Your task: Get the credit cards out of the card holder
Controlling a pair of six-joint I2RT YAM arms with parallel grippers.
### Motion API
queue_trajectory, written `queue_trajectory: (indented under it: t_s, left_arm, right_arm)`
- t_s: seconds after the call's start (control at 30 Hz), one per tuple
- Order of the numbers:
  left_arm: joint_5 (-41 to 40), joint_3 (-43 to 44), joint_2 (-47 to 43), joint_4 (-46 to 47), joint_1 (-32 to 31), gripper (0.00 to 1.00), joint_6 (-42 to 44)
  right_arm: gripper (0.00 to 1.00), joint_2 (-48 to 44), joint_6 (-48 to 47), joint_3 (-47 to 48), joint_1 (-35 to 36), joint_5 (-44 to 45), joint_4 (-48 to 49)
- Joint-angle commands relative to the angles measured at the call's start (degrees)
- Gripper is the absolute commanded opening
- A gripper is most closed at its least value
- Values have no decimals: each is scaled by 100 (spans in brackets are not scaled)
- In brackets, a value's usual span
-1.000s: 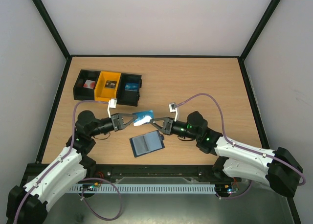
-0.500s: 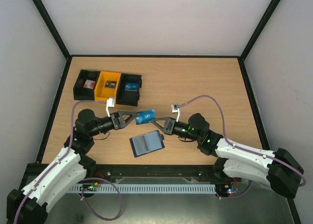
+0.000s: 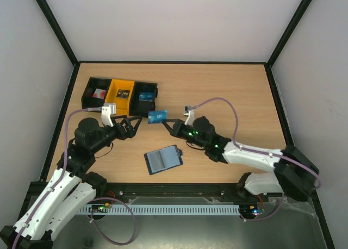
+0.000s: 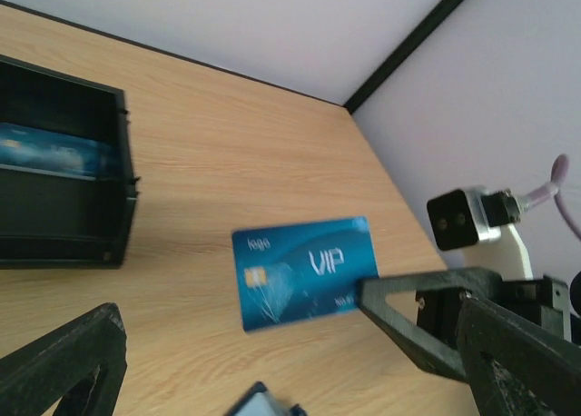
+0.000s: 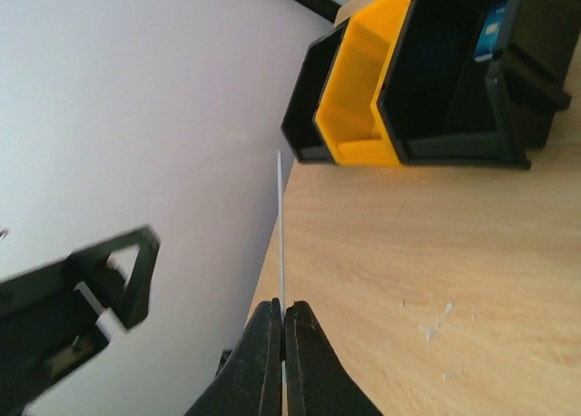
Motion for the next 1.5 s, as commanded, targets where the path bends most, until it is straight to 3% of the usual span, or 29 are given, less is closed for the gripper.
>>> queue_trajectory:
  t_s: [0.0,0.17,0.43,0.73,1.2,1.47]
  left_arm:
    - [-662,-15,-307,-530,43,100,530]
    - [-1018,-95,-476,-777,45,100,801]
    - [-1165,-53,-690,-846,41,100,861]
    - [-1508,-68,-1068,-905,43,100,987]
    - [-1476,-124,-1291,-848,43,100,1079]
    - [-1401,-127,-1360,-850,43,100,1101]
  right_arm:
    - [2,982,-34,823,-72,446,289]
    - [2,2232,114,1700,-212,447,447]
    - [2,3619,196,3026,-312,1079,-64]
    - [2,4494,180,3985,-458,1400,-577]
    - [2,5468,-205,5717,-547,1874,-2124]
    - [2,5773,-190,6136,-563,2050,-2466]
